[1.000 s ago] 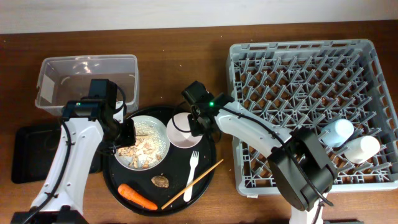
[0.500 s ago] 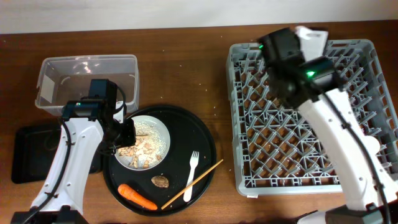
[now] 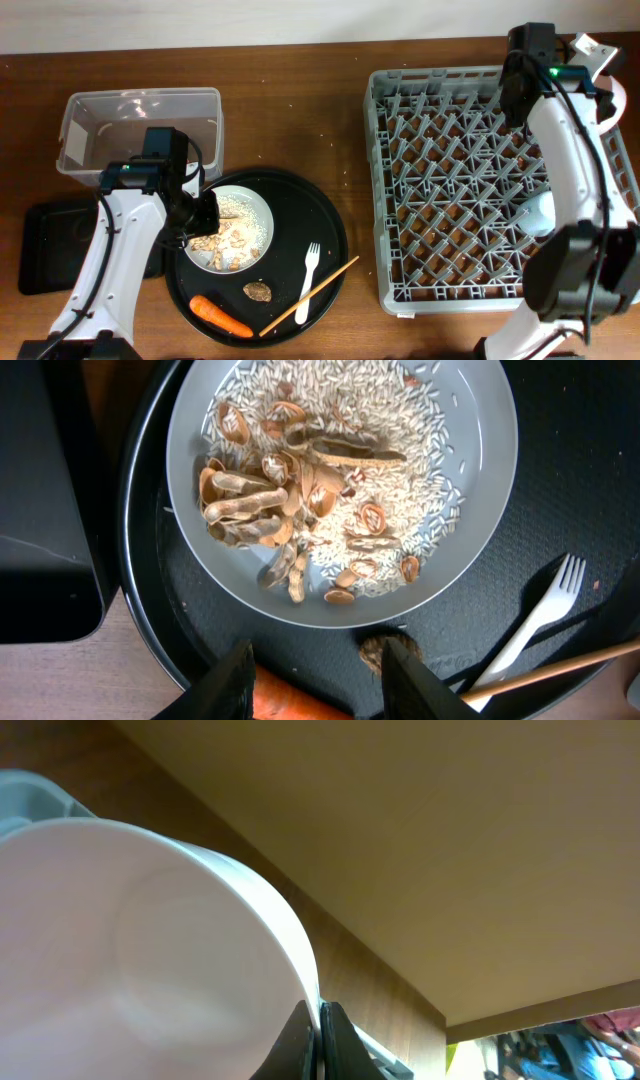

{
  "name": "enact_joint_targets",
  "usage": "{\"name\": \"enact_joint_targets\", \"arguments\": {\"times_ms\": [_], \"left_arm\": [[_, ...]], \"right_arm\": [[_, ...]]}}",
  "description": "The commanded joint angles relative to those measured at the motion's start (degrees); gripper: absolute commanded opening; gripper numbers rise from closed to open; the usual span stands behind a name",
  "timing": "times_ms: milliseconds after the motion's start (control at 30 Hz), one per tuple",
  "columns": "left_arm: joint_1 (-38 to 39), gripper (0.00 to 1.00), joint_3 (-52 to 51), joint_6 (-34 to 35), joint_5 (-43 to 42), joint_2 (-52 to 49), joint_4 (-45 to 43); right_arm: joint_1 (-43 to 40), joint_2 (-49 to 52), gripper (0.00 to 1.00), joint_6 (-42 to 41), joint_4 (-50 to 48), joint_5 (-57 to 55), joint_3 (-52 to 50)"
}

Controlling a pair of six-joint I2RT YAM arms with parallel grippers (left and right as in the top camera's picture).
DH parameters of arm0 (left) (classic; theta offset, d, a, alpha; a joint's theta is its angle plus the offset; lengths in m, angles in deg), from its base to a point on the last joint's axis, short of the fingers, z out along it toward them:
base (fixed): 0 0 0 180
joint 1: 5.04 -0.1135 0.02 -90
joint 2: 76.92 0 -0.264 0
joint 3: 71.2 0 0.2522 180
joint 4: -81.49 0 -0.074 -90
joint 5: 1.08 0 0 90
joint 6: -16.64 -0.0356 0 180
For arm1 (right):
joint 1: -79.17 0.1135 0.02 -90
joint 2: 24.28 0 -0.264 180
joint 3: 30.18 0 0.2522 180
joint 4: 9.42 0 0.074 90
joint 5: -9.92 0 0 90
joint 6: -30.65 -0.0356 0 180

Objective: Sort waste into correct bins and load items into the dishwasher rack
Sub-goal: 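Place the pink bowl upright at the rack's back right with the right gripper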

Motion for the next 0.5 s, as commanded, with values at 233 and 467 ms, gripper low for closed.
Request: {"name": "enact_joint_targets", "arguments": {"times_ms": [233,467], "left_arm": [[-0.4,0.41,0.2,0.8,-1.1,0.0,-0.1],[-0.4,0.45,0.2,0.8,-1.2,0.0,-0.1]], "right_arm": [[-1.8,9.8,0.04,2.1,-6.4,-5.6,0.1],[-2.3,10.9,0.04,16.7,-13.3,5.3,0.1]]}}
